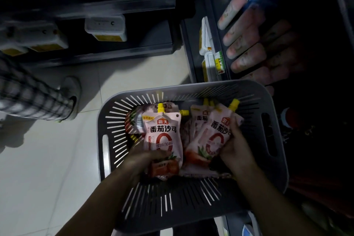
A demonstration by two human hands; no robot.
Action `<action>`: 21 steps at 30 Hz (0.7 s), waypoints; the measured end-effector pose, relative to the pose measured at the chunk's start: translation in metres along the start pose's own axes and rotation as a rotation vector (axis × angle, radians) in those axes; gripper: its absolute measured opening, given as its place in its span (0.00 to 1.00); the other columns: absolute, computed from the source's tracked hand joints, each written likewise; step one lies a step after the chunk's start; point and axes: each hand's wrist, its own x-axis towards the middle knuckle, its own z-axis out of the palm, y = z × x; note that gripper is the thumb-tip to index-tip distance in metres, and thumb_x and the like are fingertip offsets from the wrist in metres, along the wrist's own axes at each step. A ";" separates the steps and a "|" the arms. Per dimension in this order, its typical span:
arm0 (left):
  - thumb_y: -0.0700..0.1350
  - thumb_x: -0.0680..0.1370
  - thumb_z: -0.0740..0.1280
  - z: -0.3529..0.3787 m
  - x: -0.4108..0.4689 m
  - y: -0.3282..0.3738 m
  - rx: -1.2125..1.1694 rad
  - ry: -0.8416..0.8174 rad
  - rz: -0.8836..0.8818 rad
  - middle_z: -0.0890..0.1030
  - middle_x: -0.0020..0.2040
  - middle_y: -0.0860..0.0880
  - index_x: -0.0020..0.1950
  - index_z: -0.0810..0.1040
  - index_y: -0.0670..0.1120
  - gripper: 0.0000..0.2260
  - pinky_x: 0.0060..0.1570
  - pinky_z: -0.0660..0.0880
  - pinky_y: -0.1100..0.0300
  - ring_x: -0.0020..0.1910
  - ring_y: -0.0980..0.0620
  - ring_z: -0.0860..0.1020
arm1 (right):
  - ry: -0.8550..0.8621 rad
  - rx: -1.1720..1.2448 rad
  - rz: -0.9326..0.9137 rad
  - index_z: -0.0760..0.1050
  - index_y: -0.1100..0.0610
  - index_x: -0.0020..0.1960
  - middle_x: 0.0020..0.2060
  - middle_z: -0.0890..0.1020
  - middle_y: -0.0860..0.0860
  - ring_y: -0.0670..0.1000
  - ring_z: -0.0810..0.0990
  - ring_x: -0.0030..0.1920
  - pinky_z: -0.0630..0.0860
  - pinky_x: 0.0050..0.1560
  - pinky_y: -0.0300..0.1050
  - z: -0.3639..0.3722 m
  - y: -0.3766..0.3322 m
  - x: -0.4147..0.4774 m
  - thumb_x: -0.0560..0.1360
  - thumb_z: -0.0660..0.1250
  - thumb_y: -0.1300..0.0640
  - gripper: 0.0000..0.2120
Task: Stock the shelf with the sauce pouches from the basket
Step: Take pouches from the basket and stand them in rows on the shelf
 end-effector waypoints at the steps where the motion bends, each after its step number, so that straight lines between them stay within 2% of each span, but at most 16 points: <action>1: 0.43 0.56 0.77 0.001 -0.001 0.000 0.024 -0.008 -0.005 0.85 0.49 0.41 0.56 0.78 0.42 0.28 0.45 0.80 0.48 0.48 0.41 0.83 | 0.000 -0.010 0.029 0.77 0.55 0.62 0.59 0.80 0.58 0.58 0.78 0.61 0.71 0.64 0.58 0.001 0.001 0.000 0.67 0.66 0.44 0.27; 3: 0.45 0.55 0.78 0.002 -0.003 0.001 0.056 -0.014 -0.017 0.84 0.50 0.41 0.56 0.77 0.44 0.29 0.46 0.80 0.46 0.48 0.40 0.83 | -0.007 -0.082 0.114 0.83 0.52 0.50 0.49 0.86 0.55 0.54 0.84 0.49 0.80 0.50 0.54 0.003 0.006 -0.002 0.70 0.64 0.41 0.19; 5: 0.45 0.55 0.78 0.005 -0.005 0.000 0.032 -0.014 -0.003 0.85 0.48 0.42 0.55 0.78 0.45 0.29 0.37 0.81 0.51 0.44 0.42 0.84 | 0.017 -0.158 0.221 0.82 0.54 0.47 0.42 0.87 0.54 0.53 0.85 0.40 0.79 0.39 0.50 0.003 0.013 -0.003 0.72 0.63 0.40 0.18; 7: 0.44 0.55 0.77 0.010 -0.007 0.001 0.024 -0.025 0.027 0.85 0.48 0.42 0.56 0.78 0.44 0.29 0.36 0.80 0.52 0.44 0.42 0.84 | 0.013 -0.252 0.285 0.80 0.55 0.49 0.46 0.86 0.56 0.54 0.85 0.42 0.78 0.40 0.50 0.005 0.021 -0.003 0.69 0.67 0.41 0.18; 9: 0.43 0.56 0.77 0.013 -0.007 0.000 0.030 -0.023 0.035 0.84 0.50 0.41 0.57 0.77 0.44 0.29 0.43 0.81 0.48 0.47 0.40 0.83 | -0.029 -0.363 0.345 0.80 0.54 0.54 0.49 0.85 0.57 0.57 0.84 0.47 0.79 0.44 0.52 0.008 0.028 -0.004 0.63 0.73 0.43 0.23; 12: 0.42 0.58 0.76 0.012 -0.007 -0.003 -0.005 -0.019 0.019 0.84 0.52 0.40 0.58 0.76 0.43 0.29 0.51 0.78 0.41 0.50 0.39 0.82 | -0.107 -0.474 0.396 0.79 0.54 0.51 0.41 0.87 0.55 0.56 0.86 0.41 0.81 0.39 0.51 0.008 0.029 -0.005 0.58 0.76 0.45 0.24; 15: 0.42 0.59 0.77 0.012 -0.009 -0.007 -0.059 -0.043 -0.018 0.85 0.50 0.41 0.57 0.78 0.43 0.27 0.55 0.76 0.38 0.50 0.39 0.82 | -0.164 -0.548 0.367 0.79 0.54 0.52 0.42 0.87 0.54 0.55 0.86 0.42 0.81 0.36 0.46 0.009 0.021 -0.005 0.59 0.75 0.46 0.24; 19: 0.43 0.61 0.77 0.017 -0.010 -0.011 -0.129 -0.074 -0.037 0.84 0.51 0.41 0.58 0.77 0.44 0.26 0.62 0.70 0.35 0.54 0.38 0.81 | -0.062 -0.541 0.263 0.77 0.58 0.53 0.40 0.87 0.57 0.57 0.86 0.40 0.82 0.36 0.48 0.008 0.020 -0.003 0.56 0.78 0.51 0.27; 21: 0.44 0.59 0.78 0.019 -0.009 -0.013 -0.181 -0.084 -0.024 0.85 0.51 0.41 0.57 0.78 0.43 0.27 0.63 0.69 0.37 0.51 0.39 0.82 | -0.009 -0.490 0.228 0.77 0.58 0.54 0.41 0.86 0.57 0.57 0.86 0.41 0.82 0.38 0.49 0.006 0.019 0.000 0.56 0.79 0.51 0.29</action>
